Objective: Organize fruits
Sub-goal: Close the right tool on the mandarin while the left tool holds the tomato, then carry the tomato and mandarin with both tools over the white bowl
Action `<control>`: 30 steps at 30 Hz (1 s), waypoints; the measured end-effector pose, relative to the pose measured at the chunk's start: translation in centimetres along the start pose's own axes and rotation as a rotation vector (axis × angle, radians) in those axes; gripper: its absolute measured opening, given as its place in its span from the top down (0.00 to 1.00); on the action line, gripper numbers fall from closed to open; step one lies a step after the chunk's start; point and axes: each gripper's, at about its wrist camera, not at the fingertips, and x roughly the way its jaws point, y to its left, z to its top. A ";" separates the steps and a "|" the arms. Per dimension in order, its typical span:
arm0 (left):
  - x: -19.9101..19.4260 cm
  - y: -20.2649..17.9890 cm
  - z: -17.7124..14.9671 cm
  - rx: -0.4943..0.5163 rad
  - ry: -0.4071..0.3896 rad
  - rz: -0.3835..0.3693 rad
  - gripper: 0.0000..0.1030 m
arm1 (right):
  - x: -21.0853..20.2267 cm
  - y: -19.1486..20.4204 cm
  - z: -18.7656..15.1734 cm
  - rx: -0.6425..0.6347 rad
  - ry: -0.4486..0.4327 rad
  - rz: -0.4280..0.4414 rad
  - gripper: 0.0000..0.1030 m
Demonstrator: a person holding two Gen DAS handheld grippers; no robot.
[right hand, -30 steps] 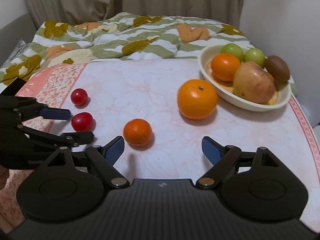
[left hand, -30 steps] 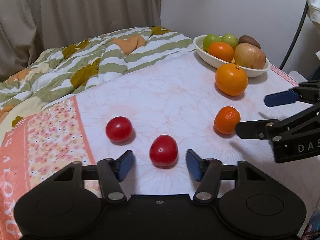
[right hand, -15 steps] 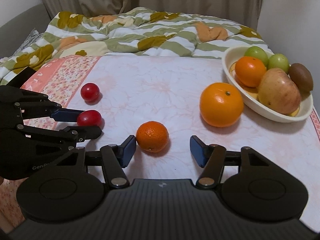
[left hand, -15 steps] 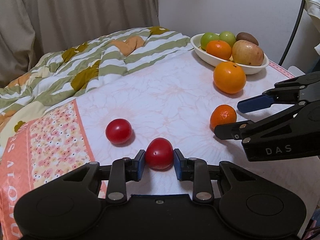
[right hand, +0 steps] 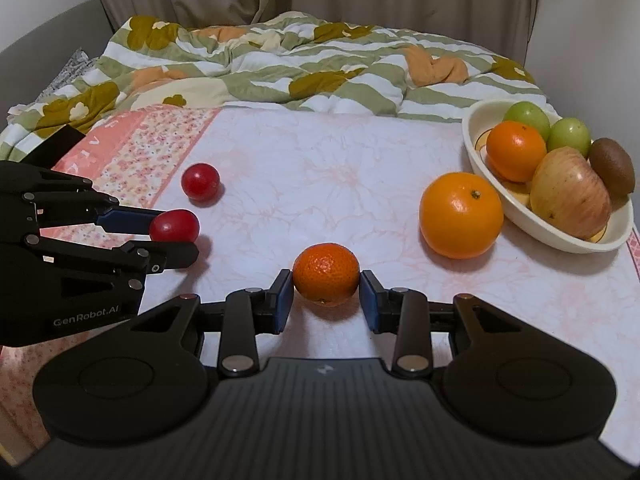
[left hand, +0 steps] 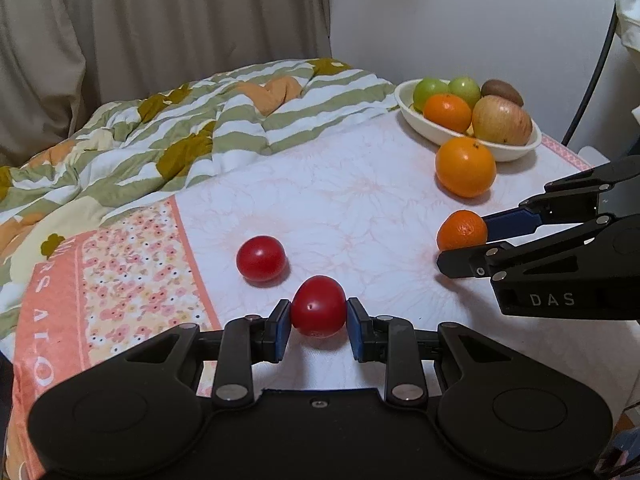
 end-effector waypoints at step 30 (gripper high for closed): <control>-8.6 -8.8 7.9 -0.200 -0.131 0.066 0.69 | -13.5 -12.2 1.1 0.065 -0.045 -0.031 0.50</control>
